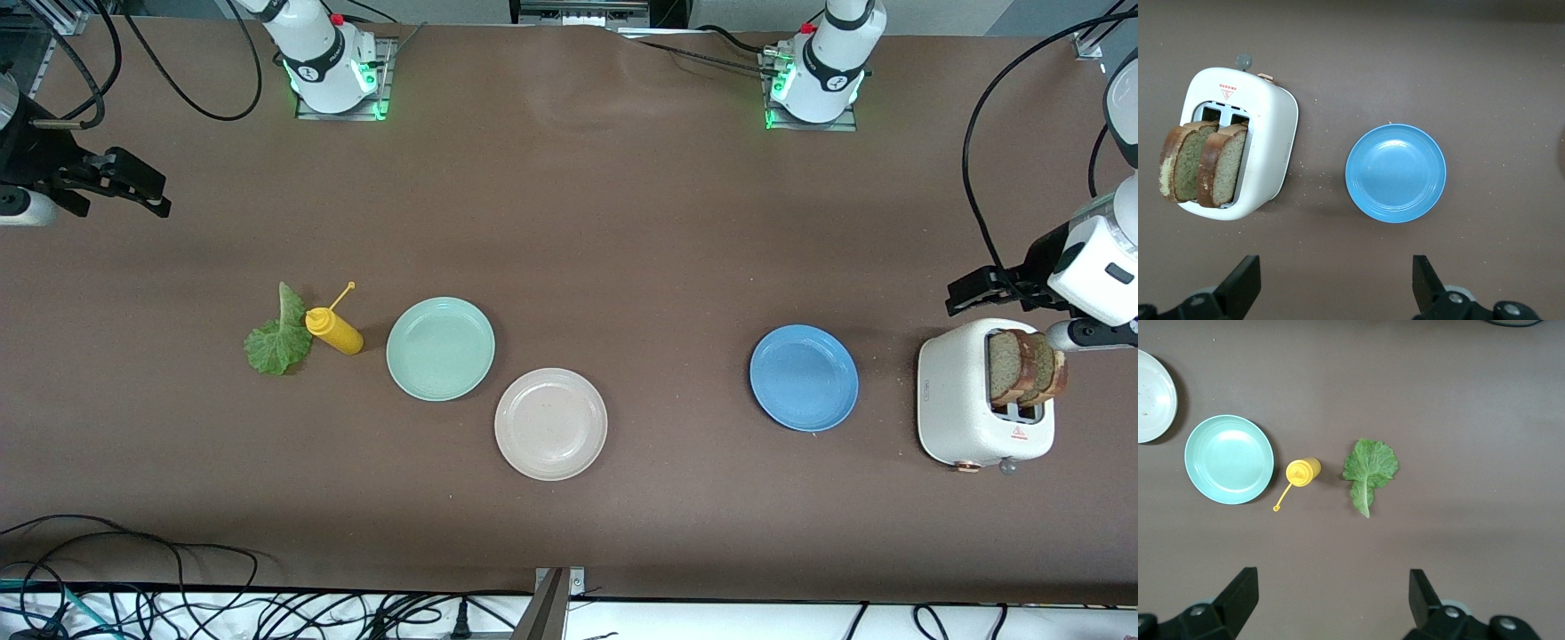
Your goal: Make sandwich on beige plate with both arms
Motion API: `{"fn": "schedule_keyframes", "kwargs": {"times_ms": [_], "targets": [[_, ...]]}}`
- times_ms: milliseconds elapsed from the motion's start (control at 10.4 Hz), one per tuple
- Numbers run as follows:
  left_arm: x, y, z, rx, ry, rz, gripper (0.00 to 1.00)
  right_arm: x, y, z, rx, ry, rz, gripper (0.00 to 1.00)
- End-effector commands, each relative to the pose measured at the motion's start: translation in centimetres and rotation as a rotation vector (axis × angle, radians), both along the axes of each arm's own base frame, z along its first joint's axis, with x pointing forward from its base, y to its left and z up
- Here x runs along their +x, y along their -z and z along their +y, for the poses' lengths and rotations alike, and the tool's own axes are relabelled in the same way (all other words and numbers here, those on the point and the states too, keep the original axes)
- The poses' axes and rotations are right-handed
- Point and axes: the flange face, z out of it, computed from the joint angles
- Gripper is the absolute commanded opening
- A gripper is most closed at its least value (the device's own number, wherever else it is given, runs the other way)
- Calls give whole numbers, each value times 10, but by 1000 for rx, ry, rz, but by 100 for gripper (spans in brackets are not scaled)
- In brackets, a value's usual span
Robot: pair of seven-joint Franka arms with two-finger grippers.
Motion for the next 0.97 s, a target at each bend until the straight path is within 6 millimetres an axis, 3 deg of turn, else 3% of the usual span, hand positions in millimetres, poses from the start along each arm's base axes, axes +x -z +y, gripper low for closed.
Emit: {"fn": "schedule_keyframes", "kwargs": {"times_ms": [0,386,869], "targets": [[-3,-1,7,-18,13,8,100,-3,-8,2,10,14,-4,100],[-4,-1,13,-15,4,17,100,-1,-9,1,9,8,-12,100],[-1,8,67,10,84,27,100,2,-6,-6,13,29,-13,100]]}}
